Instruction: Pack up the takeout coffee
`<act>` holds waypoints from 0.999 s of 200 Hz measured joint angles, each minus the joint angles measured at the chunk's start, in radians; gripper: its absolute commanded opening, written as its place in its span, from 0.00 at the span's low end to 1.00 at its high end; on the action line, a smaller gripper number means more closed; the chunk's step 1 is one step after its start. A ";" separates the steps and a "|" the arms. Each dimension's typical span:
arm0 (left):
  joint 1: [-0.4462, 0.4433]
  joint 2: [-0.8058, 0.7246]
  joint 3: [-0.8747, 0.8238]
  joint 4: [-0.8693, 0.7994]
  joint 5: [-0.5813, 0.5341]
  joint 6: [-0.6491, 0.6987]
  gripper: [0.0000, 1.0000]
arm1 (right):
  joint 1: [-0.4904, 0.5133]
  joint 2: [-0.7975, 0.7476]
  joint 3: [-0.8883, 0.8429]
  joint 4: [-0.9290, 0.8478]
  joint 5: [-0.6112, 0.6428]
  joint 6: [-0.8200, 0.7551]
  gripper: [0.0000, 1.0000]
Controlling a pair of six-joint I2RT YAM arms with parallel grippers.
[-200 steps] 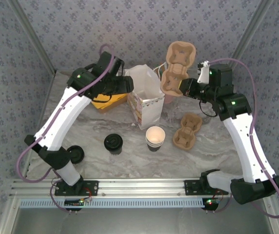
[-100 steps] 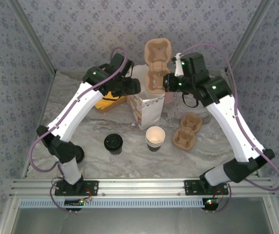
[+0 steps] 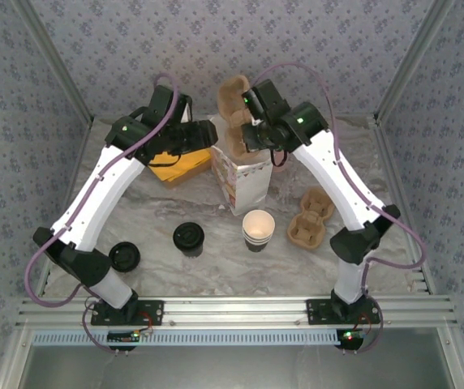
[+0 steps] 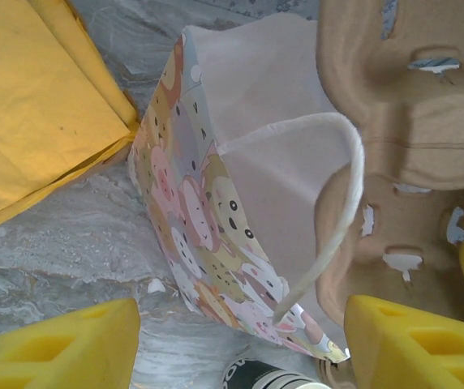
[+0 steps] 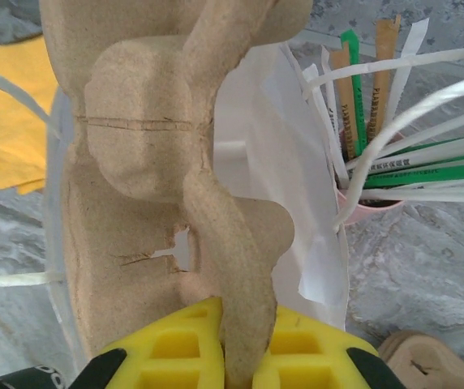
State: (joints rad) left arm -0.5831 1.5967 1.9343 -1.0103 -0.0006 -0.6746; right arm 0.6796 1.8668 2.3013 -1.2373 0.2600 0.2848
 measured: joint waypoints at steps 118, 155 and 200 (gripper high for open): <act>0.020 0.030 -0.030 0.041 0.063 0.032 0.58 | 0.021 0.087 0.078 -0.189 0.000 -0.039 0.07; 0.020 0.080 -0.019 0.057 0.083 0.039 0.57 | 0.019 0.107 0.087 -0.213 -0.034 -0.038 0.07; 0.020 0.108 0.021 0.084 0.090 0.056 0.42 | 0.012 0.133 0.093 -0.219 -0.066 -0.023 0.07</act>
State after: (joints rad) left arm -0.5629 1.7050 1.9556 -0.9260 0.0898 -0.6186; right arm 0.6914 1.9995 2.3947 -1.4563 0.1936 0.2619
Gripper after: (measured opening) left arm 0.462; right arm 0.091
